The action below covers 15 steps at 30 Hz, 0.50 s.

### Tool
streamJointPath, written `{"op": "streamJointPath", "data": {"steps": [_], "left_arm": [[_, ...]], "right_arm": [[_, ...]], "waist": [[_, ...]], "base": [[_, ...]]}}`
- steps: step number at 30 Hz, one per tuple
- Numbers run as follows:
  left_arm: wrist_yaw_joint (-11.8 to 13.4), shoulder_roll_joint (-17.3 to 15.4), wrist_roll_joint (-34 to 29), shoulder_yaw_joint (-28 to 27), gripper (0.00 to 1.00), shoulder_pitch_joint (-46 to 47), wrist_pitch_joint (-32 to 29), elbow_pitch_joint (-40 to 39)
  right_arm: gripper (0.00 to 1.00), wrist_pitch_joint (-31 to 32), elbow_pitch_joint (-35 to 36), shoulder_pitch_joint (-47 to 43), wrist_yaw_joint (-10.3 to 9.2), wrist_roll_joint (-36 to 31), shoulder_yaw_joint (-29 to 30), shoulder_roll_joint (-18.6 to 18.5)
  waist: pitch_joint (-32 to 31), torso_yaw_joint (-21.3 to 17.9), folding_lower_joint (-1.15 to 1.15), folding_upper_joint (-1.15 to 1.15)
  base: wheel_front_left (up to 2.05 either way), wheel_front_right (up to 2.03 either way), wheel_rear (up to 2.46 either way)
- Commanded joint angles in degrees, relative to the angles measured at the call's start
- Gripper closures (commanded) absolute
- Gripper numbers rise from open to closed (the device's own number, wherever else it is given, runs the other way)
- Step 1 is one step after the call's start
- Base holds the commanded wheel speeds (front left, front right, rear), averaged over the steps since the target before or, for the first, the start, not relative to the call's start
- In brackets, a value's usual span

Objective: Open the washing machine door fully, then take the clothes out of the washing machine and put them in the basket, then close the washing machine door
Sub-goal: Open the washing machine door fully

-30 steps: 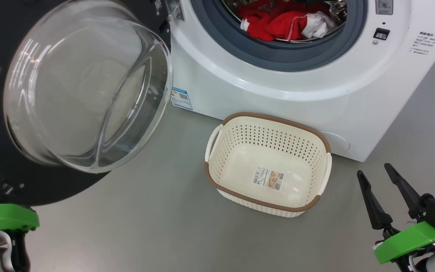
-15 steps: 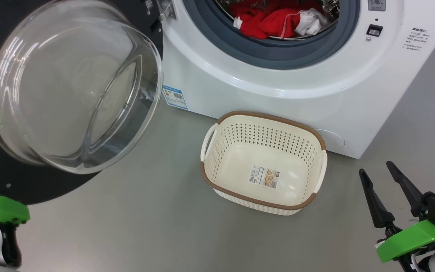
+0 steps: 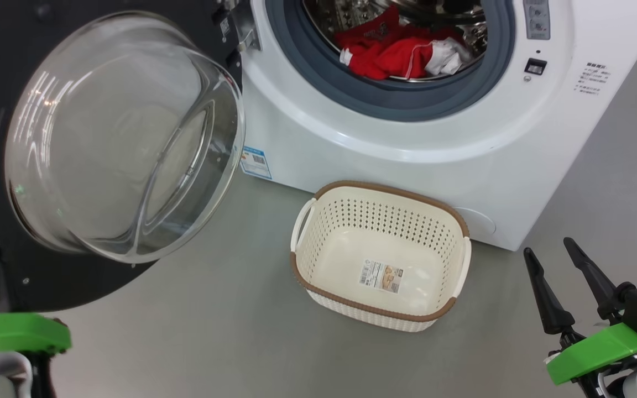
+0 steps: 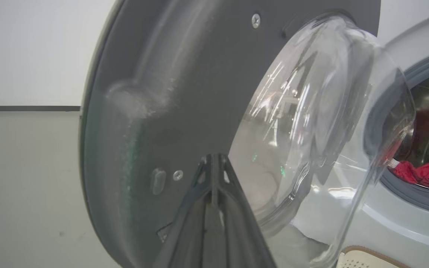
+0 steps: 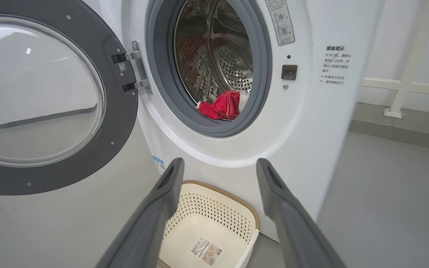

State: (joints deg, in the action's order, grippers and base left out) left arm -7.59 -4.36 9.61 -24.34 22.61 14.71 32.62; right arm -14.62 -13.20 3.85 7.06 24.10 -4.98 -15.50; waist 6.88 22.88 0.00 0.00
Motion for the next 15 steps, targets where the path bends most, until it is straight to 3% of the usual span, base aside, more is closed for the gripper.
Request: {"op": "streamJointPath", "data": {"steps": [1,3,5,15], "left_arm": [[0.1,-2.0,0.5,-0.9,0.63,-0.5,0.3,-2.1],[0.1,-1.6,1.1,0.2,0.53,-2.0,0.3,-3.4],[0.1,-1.3,1.5,1.4,0.00,-3.4,0.3,-4.7],[0.1,-0.7,5.2,8.9,0.00,-10.9,0.3,-11.4]], "right_arm": [[0.00,-0.4,1.4,0.1,0.43,0.0,-0.8,-0.6],[0.00,-0.4,1.4,-0.2,0.43,0.0,-0.6,-0.3],[0.00,-0.4,1.5,-0.5,0.43,0.1,-0.4,-0.1],[0.00,-0.4,1.8,-2.2,0.43,0.4,1.6,1.2]], "waist": [[-0.8,-0.4,0.00,0.00],[-1.2,-0.6,0.00,0.00],[-1.6,-1.0,0.00,0.00],[-3.1,-3.9,0.00,0.00]], "base": [[0.00,0.00,0.00],[0.00,0.00,0.00],[0.00,0.00,0.00],[0.00,0.00,0.00]]}}
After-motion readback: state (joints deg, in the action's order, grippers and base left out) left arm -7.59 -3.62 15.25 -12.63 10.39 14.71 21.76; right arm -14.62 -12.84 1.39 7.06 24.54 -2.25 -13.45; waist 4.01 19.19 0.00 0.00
